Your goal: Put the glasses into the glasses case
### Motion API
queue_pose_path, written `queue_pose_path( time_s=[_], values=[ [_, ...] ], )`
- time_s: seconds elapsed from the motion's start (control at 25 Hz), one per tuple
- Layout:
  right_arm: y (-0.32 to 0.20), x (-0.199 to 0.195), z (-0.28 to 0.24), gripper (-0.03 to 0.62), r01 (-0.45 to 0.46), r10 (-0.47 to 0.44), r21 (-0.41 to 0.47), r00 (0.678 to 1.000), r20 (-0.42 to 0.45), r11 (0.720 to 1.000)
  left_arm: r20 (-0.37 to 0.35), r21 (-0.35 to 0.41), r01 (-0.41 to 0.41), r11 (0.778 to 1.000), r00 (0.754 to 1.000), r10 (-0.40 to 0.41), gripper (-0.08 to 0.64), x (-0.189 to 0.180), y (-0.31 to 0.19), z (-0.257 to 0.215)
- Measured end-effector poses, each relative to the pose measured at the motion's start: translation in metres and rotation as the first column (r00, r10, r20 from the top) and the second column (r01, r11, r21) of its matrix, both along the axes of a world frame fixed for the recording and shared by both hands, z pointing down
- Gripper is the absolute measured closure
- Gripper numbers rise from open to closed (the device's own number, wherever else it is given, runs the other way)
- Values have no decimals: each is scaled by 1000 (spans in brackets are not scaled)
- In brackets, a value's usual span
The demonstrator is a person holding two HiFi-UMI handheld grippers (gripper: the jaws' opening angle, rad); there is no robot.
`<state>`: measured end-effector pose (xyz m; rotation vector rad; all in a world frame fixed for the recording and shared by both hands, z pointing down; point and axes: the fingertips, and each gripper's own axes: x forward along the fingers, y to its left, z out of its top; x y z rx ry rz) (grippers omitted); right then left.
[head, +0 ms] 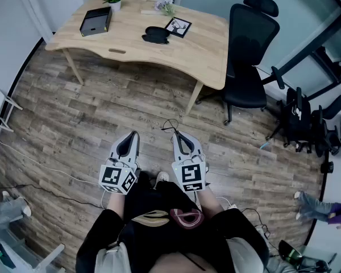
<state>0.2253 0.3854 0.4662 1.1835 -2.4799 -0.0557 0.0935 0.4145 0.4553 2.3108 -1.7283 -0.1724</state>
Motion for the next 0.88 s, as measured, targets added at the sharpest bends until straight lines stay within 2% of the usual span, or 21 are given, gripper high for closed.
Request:
queue_pose_path(
  time_s=[0.32,0.52,0.88],
  values=[
    [19,-5,-17,577,30,-29,59,999,-13,998,32,43,12,999,999,-14,535,5,18,-11],
    [18,-3,-26,575,46,-47,69,999,16,997,59,65,-20,998,998,16,535,16,23,-18],
    [12,27,-18,575,45,-46,68,999,22,997,49,22,24,999,998,-25,535,36,23,3]
  ],
)
